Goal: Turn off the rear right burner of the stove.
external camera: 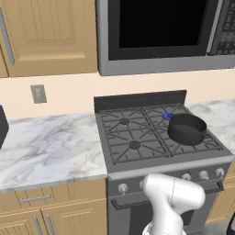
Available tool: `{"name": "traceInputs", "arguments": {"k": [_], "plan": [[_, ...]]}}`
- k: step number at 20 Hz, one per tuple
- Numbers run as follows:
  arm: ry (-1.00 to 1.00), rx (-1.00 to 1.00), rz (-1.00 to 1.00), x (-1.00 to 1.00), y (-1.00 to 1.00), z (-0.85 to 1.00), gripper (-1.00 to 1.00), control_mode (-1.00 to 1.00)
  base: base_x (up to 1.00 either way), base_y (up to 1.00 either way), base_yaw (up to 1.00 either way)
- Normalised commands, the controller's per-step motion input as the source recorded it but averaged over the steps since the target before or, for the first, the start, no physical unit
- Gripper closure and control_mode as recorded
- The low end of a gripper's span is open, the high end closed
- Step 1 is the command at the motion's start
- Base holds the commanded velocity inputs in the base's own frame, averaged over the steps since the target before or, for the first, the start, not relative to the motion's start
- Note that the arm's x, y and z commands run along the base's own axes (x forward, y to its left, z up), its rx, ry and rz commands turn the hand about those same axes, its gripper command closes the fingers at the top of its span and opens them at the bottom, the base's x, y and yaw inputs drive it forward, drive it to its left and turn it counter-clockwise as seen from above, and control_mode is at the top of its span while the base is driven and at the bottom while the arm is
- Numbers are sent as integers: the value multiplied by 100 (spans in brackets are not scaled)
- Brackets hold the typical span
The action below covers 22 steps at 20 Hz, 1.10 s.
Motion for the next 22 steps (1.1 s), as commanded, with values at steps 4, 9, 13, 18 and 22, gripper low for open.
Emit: {"name": "traceInputs", "arguments": {"k": [4, 9, 13, 18, 22], "plan": [[-2, -5, 0, 26, 0, -18, -100, -100, 0, 0, 0], [-10, -3, 0, 13, 2, -16, -100, -100, 0, 0, 0], [-26, -4, 0, 3, 3, -15, -100, -100, 0, 0, 0], [-25, -1, 0, 10, 0, -2, -100, -100, 0, 0, 0], [-20, 0, 1, 24, 0, 0, -100, -100, 0, 0, 0]]}}
